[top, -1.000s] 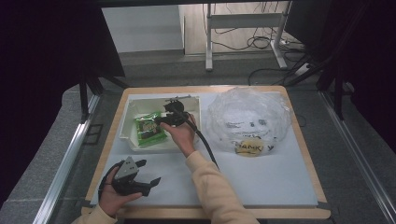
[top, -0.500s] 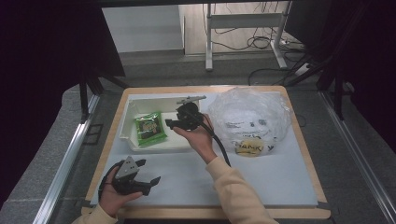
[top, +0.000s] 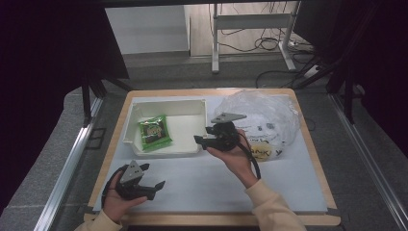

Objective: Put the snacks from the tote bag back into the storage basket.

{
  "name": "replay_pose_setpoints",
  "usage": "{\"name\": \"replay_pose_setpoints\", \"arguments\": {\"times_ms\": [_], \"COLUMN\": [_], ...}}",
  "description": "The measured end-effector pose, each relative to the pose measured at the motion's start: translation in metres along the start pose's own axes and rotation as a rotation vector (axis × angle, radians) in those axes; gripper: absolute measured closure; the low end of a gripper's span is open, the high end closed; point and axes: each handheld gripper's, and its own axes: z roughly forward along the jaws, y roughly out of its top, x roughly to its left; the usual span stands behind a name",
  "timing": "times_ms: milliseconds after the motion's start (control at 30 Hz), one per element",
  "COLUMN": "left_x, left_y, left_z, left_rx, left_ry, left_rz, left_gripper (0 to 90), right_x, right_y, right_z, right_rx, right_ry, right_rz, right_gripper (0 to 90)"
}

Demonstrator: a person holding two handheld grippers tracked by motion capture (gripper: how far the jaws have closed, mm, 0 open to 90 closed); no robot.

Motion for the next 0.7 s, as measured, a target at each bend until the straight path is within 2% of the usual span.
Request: {"name": "replay_pose_setpoints", "arguments": {"times_ms": [200, 467, 600, 700], "left_x": [0.001, 0.0, 0.0, 0.0], "left_y": [0.0, 0.0, 0.0, 0.0], "left_z": [0.001, 0.002, 0.002, 0.001], "left_rx": [0.01, 0.015, 0.016, 0.016], "left_ry": [0.004, 0.005, 0.004, 0.003], "left_rz": [-0.002, -0.006, -0.005, -0.001], "left_gripper": [13.1, 13.0, 13.0, 13.0], "right_x": [-0.01, -0.03, -0.035, -0.036], "right_y": [-0.023, -0.059, -0.072, -0.082], "right_z": [-0.033, -0.071, -0.083, -0.086], "right_rx": [-0.011, -0.004, -0.008, 0.003], "right_ry": [-0.033, -0.097, -0.11, -0.11], "right_rz": [-0.008, 0.031, 0.04, 0.039], "right_gripper": [41.3, 40.5, 40.5, 40.5]}}
